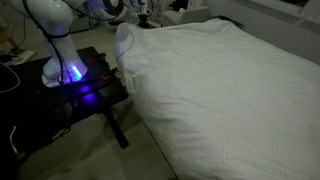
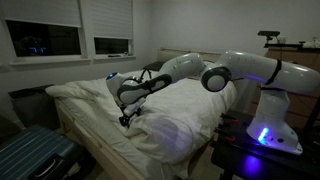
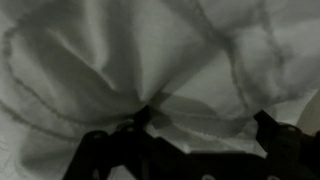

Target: Spread the corner of the bed well

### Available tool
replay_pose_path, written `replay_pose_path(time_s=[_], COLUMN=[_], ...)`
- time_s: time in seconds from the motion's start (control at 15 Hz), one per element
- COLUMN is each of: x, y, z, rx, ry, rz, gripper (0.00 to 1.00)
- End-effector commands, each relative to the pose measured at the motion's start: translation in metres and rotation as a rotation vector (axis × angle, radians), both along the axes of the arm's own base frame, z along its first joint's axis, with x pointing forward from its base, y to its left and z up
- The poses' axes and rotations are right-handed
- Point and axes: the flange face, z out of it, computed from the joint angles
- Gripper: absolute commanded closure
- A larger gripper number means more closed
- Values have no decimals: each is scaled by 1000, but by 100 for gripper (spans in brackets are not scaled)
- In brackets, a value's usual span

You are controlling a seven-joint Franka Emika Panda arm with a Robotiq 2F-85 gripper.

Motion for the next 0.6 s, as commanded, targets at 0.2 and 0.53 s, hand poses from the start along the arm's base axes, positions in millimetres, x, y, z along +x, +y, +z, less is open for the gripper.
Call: replay_pose_path(time_s=[0.2,0.53], x=[-8,-8], y=[-47,-84], z=[-36,-41], rx=[-91,-152], ry=[125,183], rz=[-164,-262], gripper=[0,0])
